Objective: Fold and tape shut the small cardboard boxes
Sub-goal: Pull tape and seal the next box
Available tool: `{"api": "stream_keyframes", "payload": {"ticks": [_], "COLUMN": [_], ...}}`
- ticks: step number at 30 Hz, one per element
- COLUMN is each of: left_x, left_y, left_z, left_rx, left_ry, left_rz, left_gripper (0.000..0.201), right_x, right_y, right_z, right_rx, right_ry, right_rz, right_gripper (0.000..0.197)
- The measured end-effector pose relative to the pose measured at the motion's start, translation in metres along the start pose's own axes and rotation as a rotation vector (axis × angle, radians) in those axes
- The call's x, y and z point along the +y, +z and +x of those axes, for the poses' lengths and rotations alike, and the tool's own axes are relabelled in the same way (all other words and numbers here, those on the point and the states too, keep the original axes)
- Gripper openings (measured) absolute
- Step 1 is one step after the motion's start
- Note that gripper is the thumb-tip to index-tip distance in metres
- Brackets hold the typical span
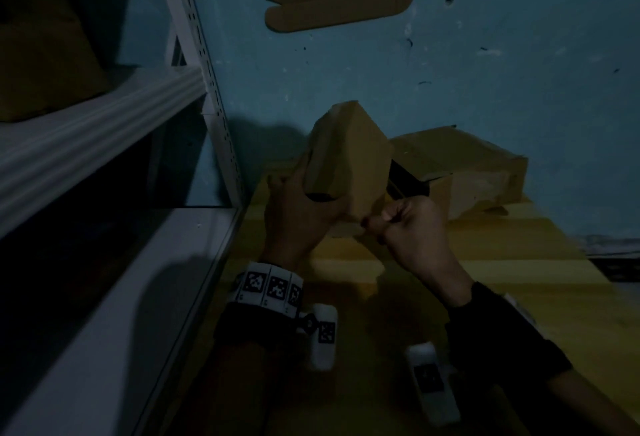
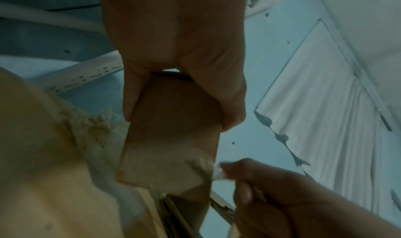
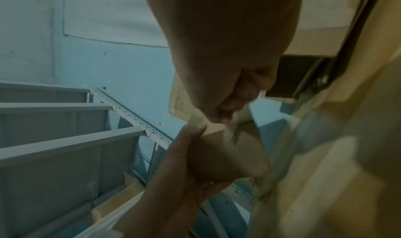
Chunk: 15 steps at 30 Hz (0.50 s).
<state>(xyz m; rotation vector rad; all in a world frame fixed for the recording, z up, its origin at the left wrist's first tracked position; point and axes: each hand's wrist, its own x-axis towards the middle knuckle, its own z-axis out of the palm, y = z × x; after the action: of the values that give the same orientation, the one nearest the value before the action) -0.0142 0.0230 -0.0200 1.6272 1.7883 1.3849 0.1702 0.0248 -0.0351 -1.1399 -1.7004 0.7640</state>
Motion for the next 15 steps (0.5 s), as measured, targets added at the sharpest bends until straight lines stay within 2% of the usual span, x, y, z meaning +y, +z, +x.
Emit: {"api": "stream_keyframes", "payload": {"ticks": [2,6,11,13,15], "left_x": [-0.001,0.004,0.006,0.006,0.002], "left_y": [-0.002,-0.009,-0.009,-0.017,-0.023], "left_z": [0.001,-0.001,-0.008,-0.006,-0.002], "left_rx": [0.037,0.080,0.074,0.095,0.124], "left_ry": [-0.025,-0.013,-0.003,-0.049,-0.089], "left_rz": [0.001,0.048,0.223,0.187,0.060], "left_gripper": [0.113,0.113,0.116,0.113,0.106], "right_x": [0.000,-0.012,-0.024,-0.029,-0.028], "right_y": [0.001,-0.004,-0.013,-0.023,-0.030], "right_z": [-0.001,-0.003,-0.007,-0.004,0.000], "right_rx": [0.010,-0.070,-0.114,-0.130,-0.129], "right_ry": [-0.022,-0.035,-0.086,-0.080,-0.044], "right_rz": [0.014,0.064,0.303,0.351,0.334], "right_gripper": [0.053,0.053,0.046,0.044,0.043]}}
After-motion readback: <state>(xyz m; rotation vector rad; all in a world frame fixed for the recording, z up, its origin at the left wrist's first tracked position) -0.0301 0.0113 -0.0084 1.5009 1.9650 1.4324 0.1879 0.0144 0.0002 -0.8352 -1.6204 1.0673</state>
